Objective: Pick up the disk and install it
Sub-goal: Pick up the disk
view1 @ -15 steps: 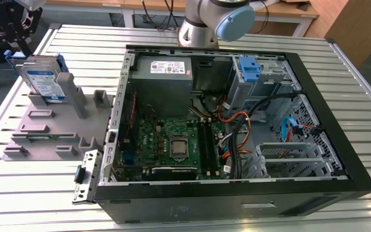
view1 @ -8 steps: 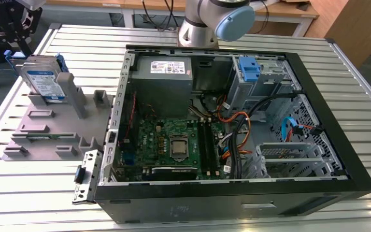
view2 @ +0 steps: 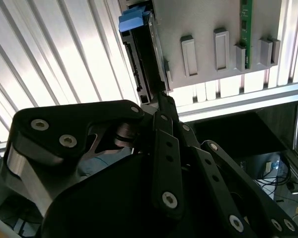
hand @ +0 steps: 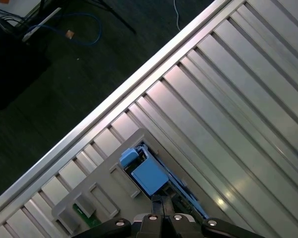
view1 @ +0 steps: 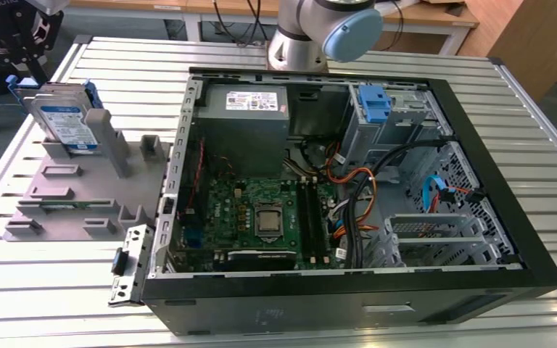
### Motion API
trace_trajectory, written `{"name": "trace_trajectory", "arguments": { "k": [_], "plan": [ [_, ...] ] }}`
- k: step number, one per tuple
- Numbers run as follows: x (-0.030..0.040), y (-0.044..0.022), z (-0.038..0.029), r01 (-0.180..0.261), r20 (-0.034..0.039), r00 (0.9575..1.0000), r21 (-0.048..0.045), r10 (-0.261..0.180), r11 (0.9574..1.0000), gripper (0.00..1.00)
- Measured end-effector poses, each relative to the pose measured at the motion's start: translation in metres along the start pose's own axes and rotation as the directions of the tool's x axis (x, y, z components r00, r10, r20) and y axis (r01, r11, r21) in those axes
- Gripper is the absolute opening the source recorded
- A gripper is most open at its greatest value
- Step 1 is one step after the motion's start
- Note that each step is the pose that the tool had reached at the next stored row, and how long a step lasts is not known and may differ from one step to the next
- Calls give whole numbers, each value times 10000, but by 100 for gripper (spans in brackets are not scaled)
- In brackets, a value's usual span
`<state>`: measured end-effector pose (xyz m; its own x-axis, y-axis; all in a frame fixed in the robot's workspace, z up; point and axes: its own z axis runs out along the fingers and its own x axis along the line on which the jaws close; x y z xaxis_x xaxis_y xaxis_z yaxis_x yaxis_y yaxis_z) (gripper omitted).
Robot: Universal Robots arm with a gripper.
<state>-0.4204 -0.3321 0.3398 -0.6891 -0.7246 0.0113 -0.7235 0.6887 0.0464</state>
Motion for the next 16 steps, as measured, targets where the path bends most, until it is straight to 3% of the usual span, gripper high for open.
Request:
{"name": "trace_trajectory", "arguments": {
  "k": [16],
  "plan": [
    [-8, 7, 0, 173, -40, 9998, 31, -173, 9998, 11]
  ]
}}
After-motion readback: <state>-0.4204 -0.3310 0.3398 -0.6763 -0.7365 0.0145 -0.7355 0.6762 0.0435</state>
